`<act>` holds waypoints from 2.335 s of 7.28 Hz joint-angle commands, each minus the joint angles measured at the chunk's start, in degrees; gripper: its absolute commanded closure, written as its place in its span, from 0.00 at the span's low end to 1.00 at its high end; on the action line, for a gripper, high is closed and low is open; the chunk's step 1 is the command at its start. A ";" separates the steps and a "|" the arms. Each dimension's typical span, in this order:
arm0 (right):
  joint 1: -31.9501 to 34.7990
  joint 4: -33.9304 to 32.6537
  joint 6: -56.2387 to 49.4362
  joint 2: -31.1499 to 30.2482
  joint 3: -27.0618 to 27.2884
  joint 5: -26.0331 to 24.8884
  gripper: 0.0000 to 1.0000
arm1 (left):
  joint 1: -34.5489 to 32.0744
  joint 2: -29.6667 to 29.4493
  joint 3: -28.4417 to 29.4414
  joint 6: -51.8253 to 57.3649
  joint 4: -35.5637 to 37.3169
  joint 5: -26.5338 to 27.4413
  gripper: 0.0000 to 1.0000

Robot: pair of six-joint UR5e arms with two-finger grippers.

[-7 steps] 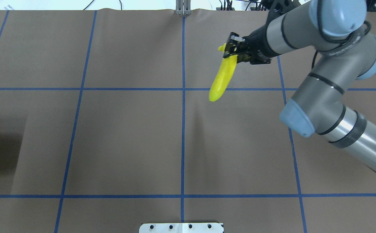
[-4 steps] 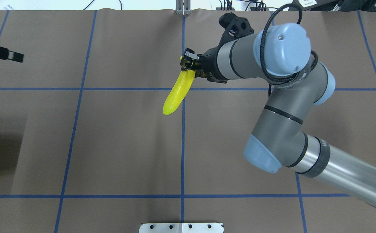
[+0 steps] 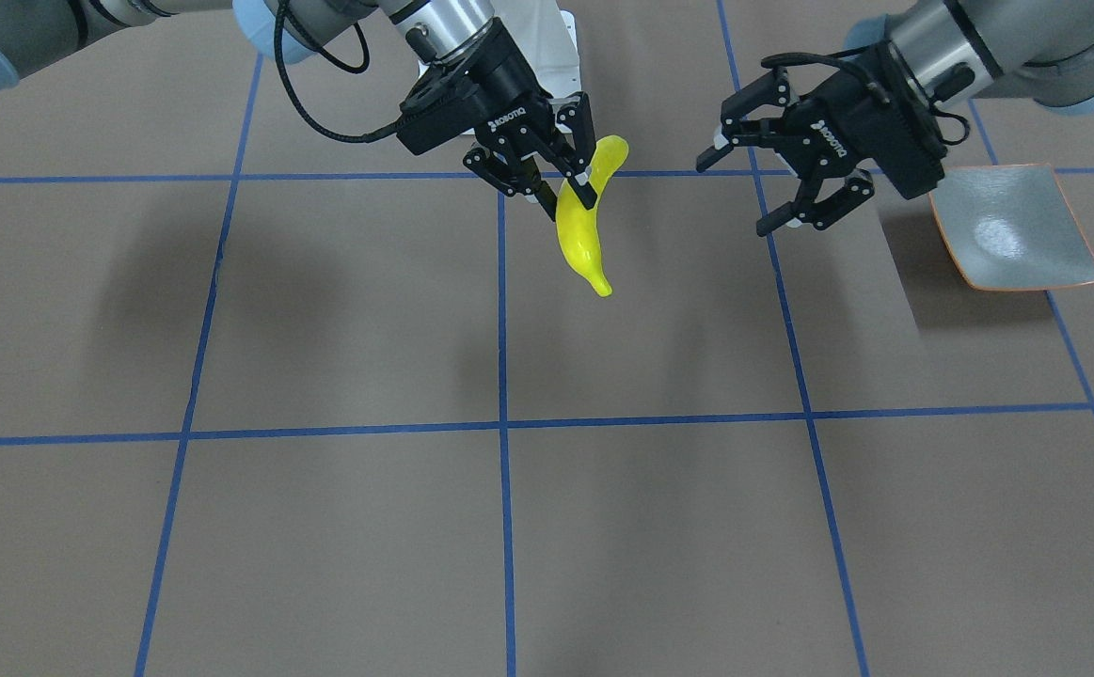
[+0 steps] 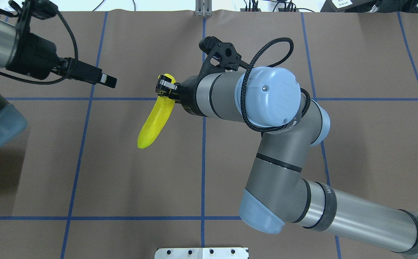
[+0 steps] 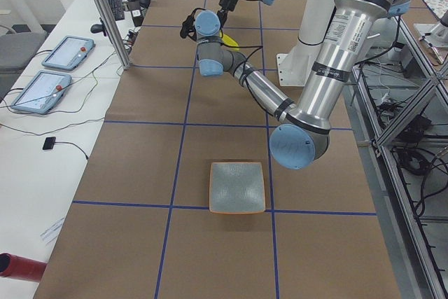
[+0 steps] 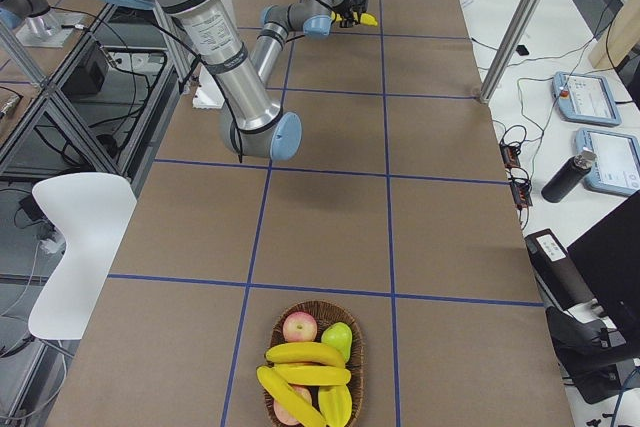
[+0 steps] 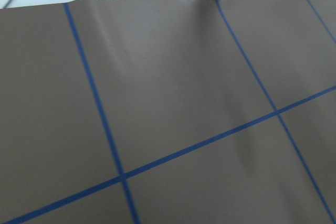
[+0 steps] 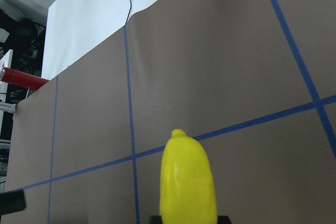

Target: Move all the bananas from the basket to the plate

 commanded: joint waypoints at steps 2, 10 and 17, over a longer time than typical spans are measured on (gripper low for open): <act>-0.45 0.17 -0.12 1.50 -0.12 -0.21 1.00 | 5.80 -0.52 -0.18 -0.69 -3.80 -0.12 0.00; -0.37 0.35 -0.29 1.77 0.67 -0.21 0.79 | 9.42 -0.25 -2.12 -0.95 -6.10 -0.39 1.00; 11.64 -0.18 -12.56 -9.27 4.09 9.50 0.00 | 6.28 13.51 -3.52 -1.57 -5.75 -0.56 1.00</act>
